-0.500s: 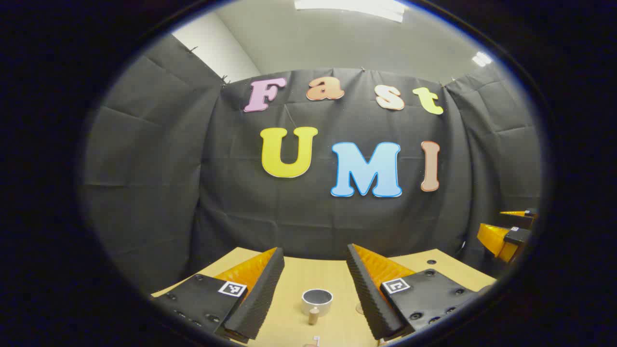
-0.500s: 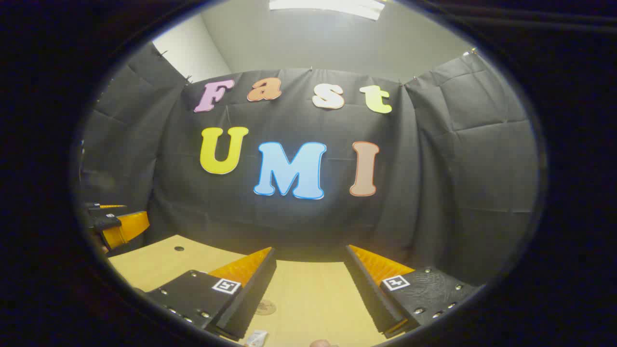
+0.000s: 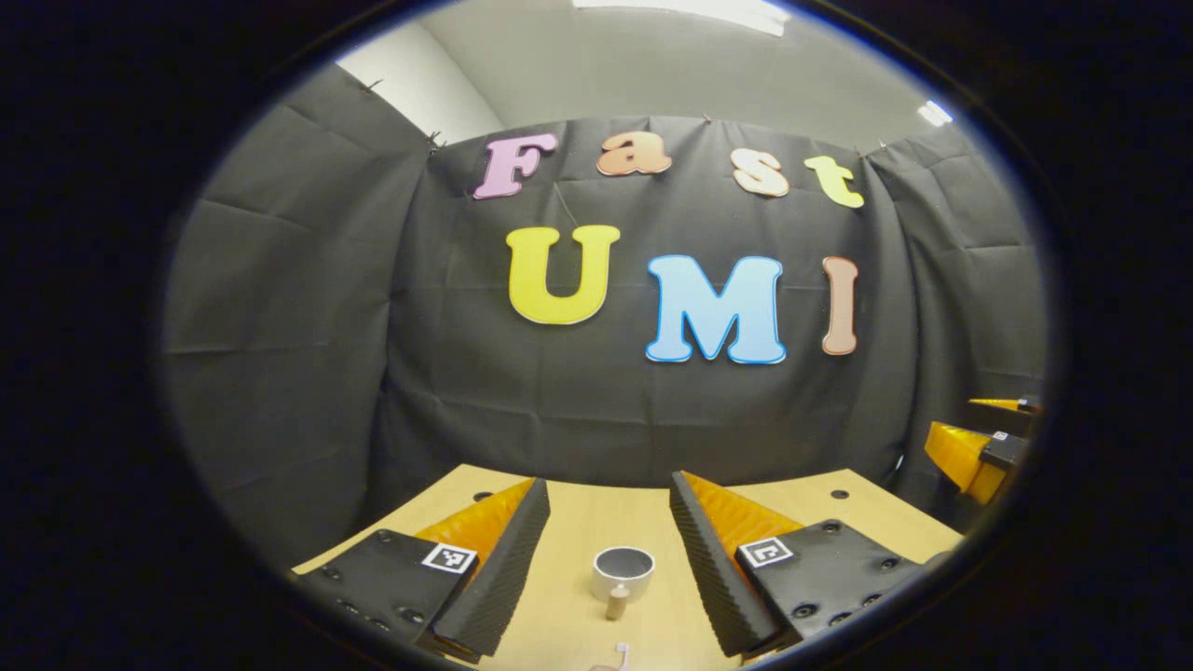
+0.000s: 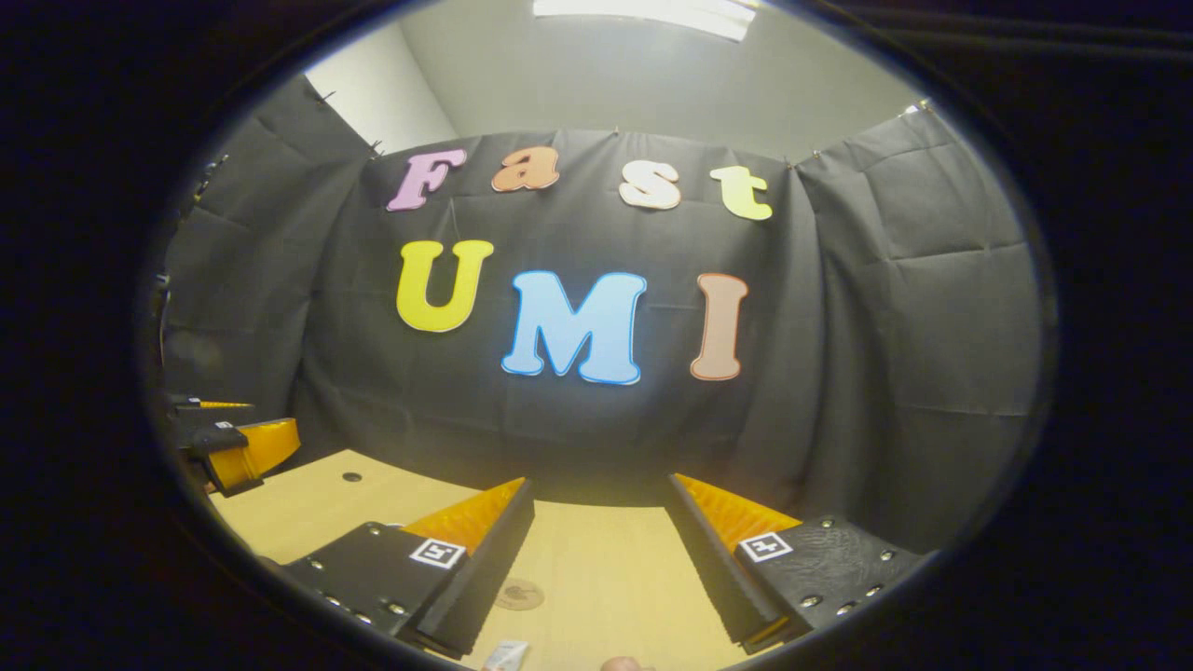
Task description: Put the toothbrush and toothpaste on the desktop into the cup, then pick up the cup and place it on the coaster on the desktop.
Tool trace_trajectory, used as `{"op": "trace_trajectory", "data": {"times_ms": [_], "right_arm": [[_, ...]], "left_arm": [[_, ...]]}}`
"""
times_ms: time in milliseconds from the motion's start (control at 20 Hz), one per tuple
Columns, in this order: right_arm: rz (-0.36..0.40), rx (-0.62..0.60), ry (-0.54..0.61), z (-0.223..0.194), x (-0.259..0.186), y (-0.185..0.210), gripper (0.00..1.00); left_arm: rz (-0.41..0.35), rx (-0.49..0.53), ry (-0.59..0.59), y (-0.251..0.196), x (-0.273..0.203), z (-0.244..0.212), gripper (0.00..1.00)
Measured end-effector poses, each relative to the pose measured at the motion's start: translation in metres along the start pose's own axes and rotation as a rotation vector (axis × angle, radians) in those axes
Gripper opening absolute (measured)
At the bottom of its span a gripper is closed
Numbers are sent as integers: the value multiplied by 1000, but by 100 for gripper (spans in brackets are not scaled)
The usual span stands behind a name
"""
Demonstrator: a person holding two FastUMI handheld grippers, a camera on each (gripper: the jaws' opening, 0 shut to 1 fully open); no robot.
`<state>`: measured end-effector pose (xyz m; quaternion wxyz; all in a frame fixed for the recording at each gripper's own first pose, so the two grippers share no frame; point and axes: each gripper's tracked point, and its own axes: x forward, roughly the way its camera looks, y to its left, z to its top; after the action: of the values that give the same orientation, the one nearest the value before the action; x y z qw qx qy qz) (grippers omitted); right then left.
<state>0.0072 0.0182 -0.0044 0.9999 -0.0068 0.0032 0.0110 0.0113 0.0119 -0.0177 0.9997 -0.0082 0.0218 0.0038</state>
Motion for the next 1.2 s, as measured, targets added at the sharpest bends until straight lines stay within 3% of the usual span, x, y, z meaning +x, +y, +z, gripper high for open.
{"op": "trace_trajectory", "data": {"times_ms": [150,550,600,650,900,950,1200], "right_arm": [[1,8,6,-4,2,0,87],[38,39,92,-31,11,12,91],[51,45,116,-38,12,15,91],[60,49,142,-45,12,18,91],[92,35,249,-79,13,27,92],[100,35,269,-85,13,30,92],[143,82,386,-115,9,45,91]], "left_arm": [[3,-9,5,1,5,-4,95],[-15,-2,71,-4,12,-29,95],[-23,12,96,-7,15,-39,79],[-33,18,120,-10,16,-48,95],[-69,-20,276,-22,15,-99,95],[-69,-25,305,-22,15,-108,87],[-91,-52,446,-28,16,-155,87]]}}
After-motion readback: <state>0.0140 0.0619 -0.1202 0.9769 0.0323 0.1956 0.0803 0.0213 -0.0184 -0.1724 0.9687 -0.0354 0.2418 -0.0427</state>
